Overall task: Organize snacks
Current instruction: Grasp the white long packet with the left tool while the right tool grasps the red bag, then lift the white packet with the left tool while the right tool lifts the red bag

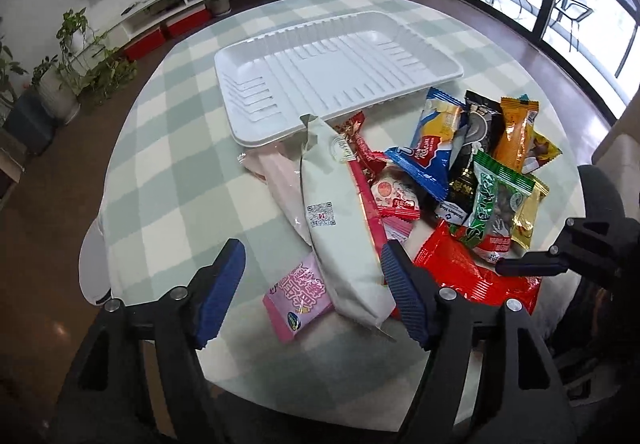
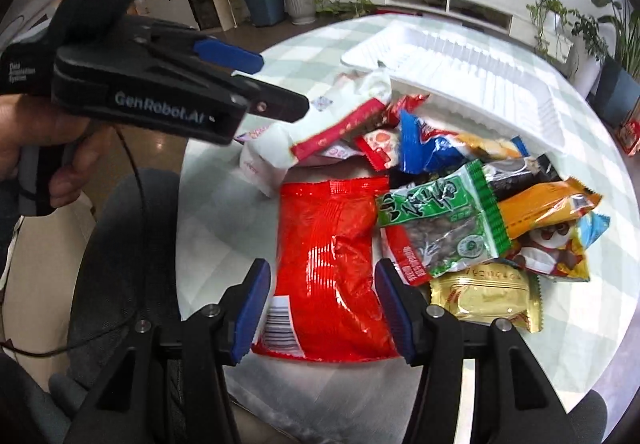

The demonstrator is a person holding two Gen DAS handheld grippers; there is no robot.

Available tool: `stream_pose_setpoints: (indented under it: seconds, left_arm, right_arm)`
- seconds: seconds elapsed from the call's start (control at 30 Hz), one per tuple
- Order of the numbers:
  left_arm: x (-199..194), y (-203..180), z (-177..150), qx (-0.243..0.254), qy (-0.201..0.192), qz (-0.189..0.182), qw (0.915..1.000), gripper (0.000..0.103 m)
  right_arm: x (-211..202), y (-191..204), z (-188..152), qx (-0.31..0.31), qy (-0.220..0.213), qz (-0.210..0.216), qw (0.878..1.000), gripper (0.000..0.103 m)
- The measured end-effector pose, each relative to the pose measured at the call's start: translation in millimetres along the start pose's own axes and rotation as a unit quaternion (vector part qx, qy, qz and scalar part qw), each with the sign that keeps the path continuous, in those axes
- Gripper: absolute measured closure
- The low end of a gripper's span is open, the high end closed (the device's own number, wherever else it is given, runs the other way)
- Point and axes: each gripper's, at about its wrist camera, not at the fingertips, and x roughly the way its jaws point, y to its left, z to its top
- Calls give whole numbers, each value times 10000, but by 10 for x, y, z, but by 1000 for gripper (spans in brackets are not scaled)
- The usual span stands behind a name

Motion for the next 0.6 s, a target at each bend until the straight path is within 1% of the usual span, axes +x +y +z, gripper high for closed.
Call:
stream_pose_setpoints:
  seconds: [0.07, 0.17, 0.2, 0.27, 0.33, 0.4, 0.43, 0.47, 0.5, 0.57, 0.6]
  left_arm:
    - [9, 37, -19, -90, 29, 11, 10000, 34]
    - [6, 37, -40, 38, -20, 405, 9992, 34]
    - [15, 47, -38, 32, -8, 445, 9990, 34]
    - [40, 96, -33, -42, 27, 319, 9995, 34]
    - [43, 100, -22, -3, 37, 213, 9998, 35]
    - [36, 50, -3, 136, 35, 131, 9998, 37]
    - [35, 21, 11, 204, 50, 54, 9998, 40]
    - [41, 0, 25, 238, 83, -33, 9997, 46]
    - [54, -20, 40, 273, 126, -103, 9995, 49]
    - [92, -52, 81, 322, 214, -218, 9990, 60]
    - [117, -70, 103, 358, 257, -278, 9986, 62]
  right_arm:
    - [64, 10, 2, -54, 89, 9, 9999, 44]
    - [130, -16, 10, -50, 144, 8, 9999, 44]
    - [138, -43, 9, -5, 133, 21, 9999, 46]
    - [139, -79, 4, 53, 87, 50, 9999, 48]
    - [140, -116, 20, 147, 67, 111, 9998, 53]
    - [94, -186, 12, 340, 13, 312, 9989, 61]
    - [70, -209, -4, 419, -21, 404, 9983, 62]
    - [42, -248, -9, 475, -55, 462, 9978, 65]
    - [12, -272, -21, 513, -100, 480, 9975, 66]
    - [-39, -318, -52, 563, -165, 524, 9969, 67]
    - [-74, -340, -68, 596, -212, 575, 9963, 67]
